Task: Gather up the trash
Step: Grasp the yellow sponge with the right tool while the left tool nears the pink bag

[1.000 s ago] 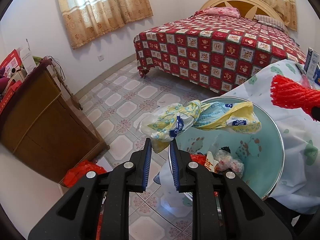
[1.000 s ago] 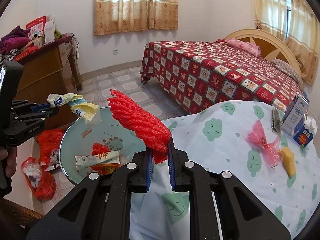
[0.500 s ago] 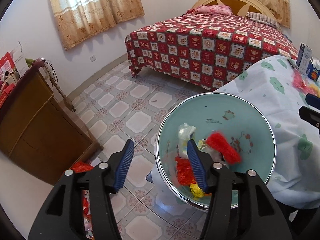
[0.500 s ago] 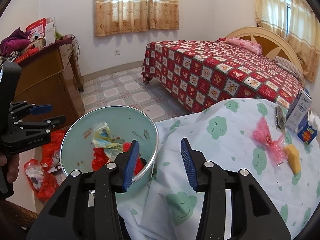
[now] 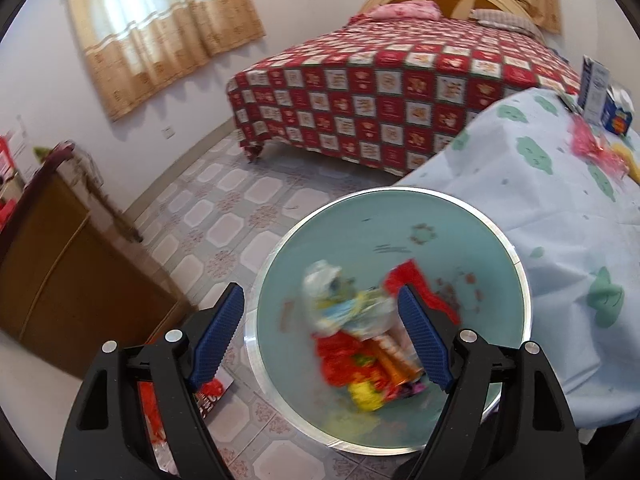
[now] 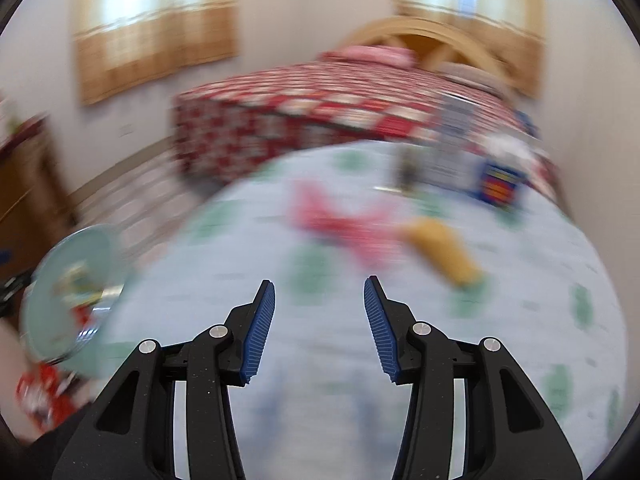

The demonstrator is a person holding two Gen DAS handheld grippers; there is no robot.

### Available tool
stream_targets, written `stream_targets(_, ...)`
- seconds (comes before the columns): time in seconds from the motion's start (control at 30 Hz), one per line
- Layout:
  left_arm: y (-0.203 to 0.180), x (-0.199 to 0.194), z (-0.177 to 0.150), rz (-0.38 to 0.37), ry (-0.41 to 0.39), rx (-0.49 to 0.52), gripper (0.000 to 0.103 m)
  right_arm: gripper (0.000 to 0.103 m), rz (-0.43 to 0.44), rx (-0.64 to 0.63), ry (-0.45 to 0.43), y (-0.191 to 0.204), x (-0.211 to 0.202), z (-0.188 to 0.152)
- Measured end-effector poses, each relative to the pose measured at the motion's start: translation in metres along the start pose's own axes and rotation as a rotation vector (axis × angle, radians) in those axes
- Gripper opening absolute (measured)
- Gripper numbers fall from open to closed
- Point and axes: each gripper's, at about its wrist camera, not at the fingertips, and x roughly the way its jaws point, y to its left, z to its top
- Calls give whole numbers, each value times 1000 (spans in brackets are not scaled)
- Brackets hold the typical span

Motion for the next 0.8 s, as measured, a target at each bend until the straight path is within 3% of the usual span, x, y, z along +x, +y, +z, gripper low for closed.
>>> stream_targets(0.17, -49, 3, 26, -52, -22, 38, 78, 47, -88, 86, 60, -59, 29, 5)
stream_targets(0.5, -118, 10, 63, -106, -28, 109, 79, 46, -1, 75, 177, -97, 88, 21)
stream_targets(0.57, -126, 12, 68, -111, -27, 118, 79, 29, 0, 66, 187, -98, 91, 22)
stream_targets(0.63, -134, 14, 74, -120, -26, 125, 79, 22, 27, 69, 177, -101, 85, 19)
stream_targets(0.8, -166, 12, 93, -159, -49, 166, 79, 20, 37, 121, 91, -117, 41, 2)
